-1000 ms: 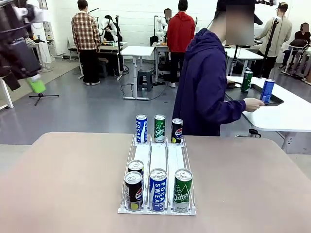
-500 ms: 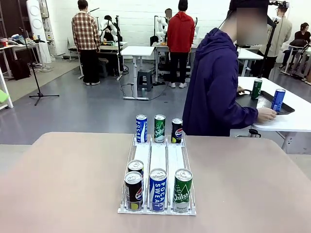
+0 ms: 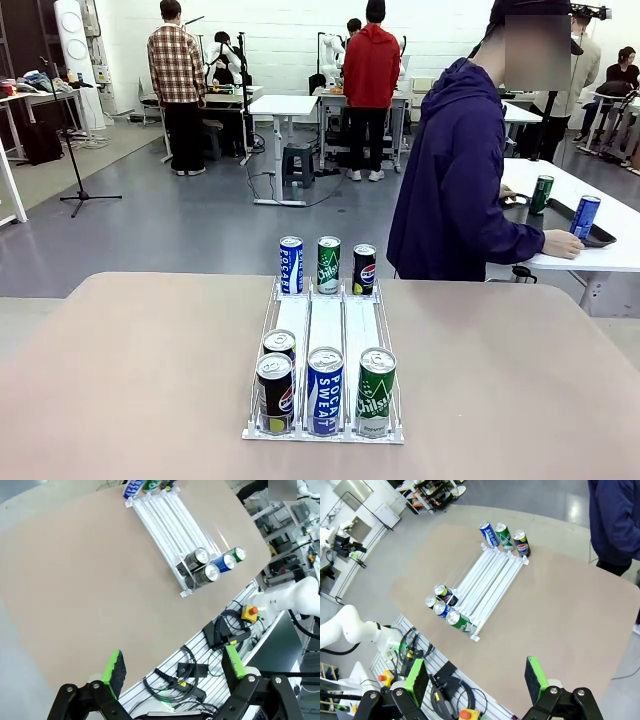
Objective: Retrieve and hand over the desired beverage to the person.
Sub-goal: Place the picked can on the Handle tray extended by the person.
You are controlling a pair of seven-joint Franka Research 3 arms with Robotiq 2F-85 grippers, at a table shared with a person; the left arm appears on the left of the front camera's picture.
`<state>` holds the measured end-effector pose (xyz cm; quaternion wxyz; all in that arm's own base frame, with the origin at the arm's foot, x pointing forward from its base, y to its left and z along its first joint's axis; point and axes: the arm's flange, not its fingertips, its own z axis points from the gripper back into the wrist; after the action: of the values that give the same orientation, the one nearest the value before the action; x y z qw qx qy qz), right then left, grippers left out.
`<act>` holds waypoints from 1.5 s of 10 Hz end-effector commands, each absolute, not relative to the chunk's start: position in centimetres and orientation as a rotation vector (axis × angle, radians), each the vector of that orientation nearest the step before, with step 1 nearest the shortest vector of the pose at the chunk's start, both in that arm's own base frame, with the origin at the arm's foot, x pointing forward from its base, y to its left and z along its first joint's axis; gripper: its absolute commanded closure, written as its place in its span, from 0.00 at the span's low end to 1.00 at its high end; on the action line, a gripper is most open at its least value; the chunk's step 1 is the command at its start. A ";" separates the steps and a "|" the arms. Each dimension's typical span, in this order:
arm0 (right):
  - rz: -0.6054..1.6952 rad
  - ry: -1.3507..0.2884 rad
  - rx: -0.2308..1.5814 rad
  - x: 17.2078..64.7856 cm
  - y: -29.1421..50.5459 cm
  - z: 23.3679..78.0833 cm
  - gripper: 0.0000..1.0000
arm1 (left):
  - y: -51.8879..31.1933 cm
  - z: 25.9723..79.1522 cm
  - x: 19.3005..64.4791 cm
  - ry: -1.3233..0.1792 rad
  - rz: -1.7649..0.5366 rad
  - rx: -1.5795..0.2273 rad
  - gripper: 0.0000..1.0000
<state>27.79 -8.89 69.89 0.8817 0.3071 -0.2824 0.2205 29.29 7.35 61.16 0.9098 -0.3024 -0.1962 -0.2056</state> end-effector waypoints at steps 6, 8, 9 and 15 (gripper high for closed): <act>0.475 -0.589 0.643 27.9 -8.9 69.7 0.00 | 6.6 67.5 25.6 -0.466 -0.497 -0.651 0.00; 0.475 -0.589 0.643 27.9 -8.9 69.7 0.00 | 6.7 67.3 25.6 -0.439 -0.507 -0.651 0.00; 0.475 -0.589 0.643 27.9 -8.9 69.7 0.00 | 6.7 67.5 25.6 -0.462 -0.501 -0.633 0.00; 0.475 -0.589 0.643 27.9 -8.9 69.7 0.00 | 6.7 67.5 25.6 -0.462 -0.501 -0.633 0.00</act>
<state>27.79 -8.89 69.89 0.8817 0.3071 -0.2823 0.2206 25.54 6.71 67.45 0.8961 -0.3036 -0.2182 -0.2393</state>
